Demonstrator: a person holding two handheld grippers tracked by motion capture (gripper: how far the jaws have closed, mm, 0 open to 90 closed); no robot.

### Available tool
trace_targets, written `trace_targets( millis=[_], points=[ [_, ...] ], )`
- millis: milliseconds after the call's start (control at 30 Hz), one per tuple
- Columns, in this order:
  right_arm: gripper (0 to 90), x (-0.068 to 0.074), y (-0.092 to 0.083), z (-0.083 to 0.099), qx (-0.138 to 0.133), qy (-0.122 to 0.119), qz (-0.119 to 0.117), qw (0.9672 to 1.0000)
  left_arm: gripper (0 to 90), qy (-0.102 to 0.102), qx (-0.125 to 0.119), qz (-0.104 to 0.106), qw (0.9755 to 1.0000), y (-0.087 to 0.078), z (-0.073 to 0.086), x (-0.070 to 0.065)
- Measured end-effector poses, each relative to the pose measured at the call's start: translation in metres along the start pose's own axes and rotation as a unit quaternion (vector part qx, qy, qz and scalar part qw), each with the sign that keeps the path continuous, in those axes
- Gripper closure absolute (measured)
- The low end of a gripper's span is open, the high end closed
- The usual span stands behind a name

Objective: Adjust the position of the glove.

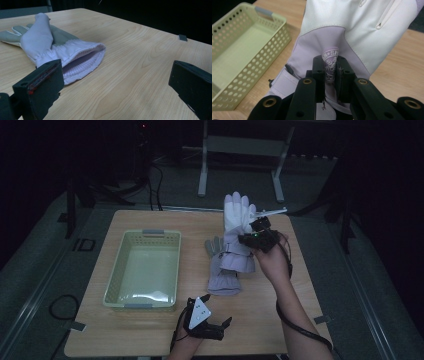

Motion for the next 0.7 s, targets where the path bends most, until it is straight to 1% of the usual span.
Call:
trace_targets(
  millis=[33, 67, 133, 167, 233, 267, 300, 367, 400, 467, 533, 567, 633, 700],
  points=[
    [79.7, 0.004, 0.004, 0.002, 0.005, 0.003, -0.001, 1.0000, 0.2, 0.001, 0.000, -0.001, 1.0000, 0.000, 0.000, 0.000],
    [79.6, 0.007, 0.008, 0.005, 0.010, -0.001, 0.002, 1.0000, 0.2, 0.001, -0.001, 0.000, 1.0000, 0.000, 0.000, 0.000],
    [79.5, 0.014, 0.017, 0.011, 0.021, -0.002, -0.003, 0.9998, 0.2, -0.003, -0.002, -0.002, 1.0000, 0.000, 0.000, 0.001],
    [79.6, 0.016, 0.022, 0.015, 0.026, 0.000, -0.004, 0.9996, 0.2, -0.007, -0.004, -0.001, 1.0000, -0.001, 0.000, 0.002],
    [79.5, 0.018, 0.031, 0.023, 0.041, -0.006, -0.002, 0.9992, 0.2, -0.008, -0.006, -0.005, 0.9999, -0.001, 0.000, 0.002],
    [79.6, 0.018, 0.035, 0.027, 0.043, -0.002, 0.003, 0.9991, 0.2, -0.007, -0.005, -0.004, 1.0000, -0.001, 0.000, 0.002],
    [79.5, 0.017, 0.039, 0.030, 0.051, -0.004, 0.006, 0.9987, 0.2, -0.006, -0.005, -0.004, 1.0000, -0.001, 0.000, 0.002],
    [79.6, 0.016, 0.046, 0.037, 0.065, 0.003, 0.005, 0.9979, 0.2, -0.003, -0.004, -0.005, 1.0000, -0.001, 0.000, 0.002],
    [79.6, 0.016, 0.050, 0.039, 0.072, 0.002, 0.009, 0.9973, 0.2, -0.004, -0.004, -0.005, 1.0000, -0.001, 0.000, 0.002],
    [79.5, 0.014, 0.059, 0.045, 0.086, 0.008, 0.013, 0.9962, 0.2, -0.005, -0.004, -0.005, 1.0000, -0.001, 0.000, 0.002],
    [79.6, 0.012, 0.065, 0.049, 0.093, 0.003, 0.016, 0.9955, 0.2, -0.004, -0.004, -0.005, 1.0000, -0.001, 0.000, 0.001],
    [79.5, 0.012, 0.070, 0.053, 0.105, -0.002, 0.017, 0.9943, 0.2, -0.002, -0.003, -0.005, 1.0000, -0.001, 0.000, 0.001],
    [79.5, 0.008, 0.078, 0.059, 0.113, 0.007, 0.016, 0.9934, 0.2, -0.003, -0.004, -0.005, 1.0000, -0.001, 0.000, 0.001],
    [79.5, 0.003, 0.085, 0.064, 0.118, 0.021, 0.021, 0.9926, 0.2, -0.002, -0.004, -0.005, 1.0000, -0.001, 0.000, 0.001]
  ],
)
Point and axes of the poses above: each handheld gripper's, and its own axes: y roughly forward along the jaws, z roughly out of its underside, x roughly to its left, the point moved 7 cm from there along y, roughly forward along the jaws, and after that the axes turned 13 degrees about y, right-handed, at the moved point
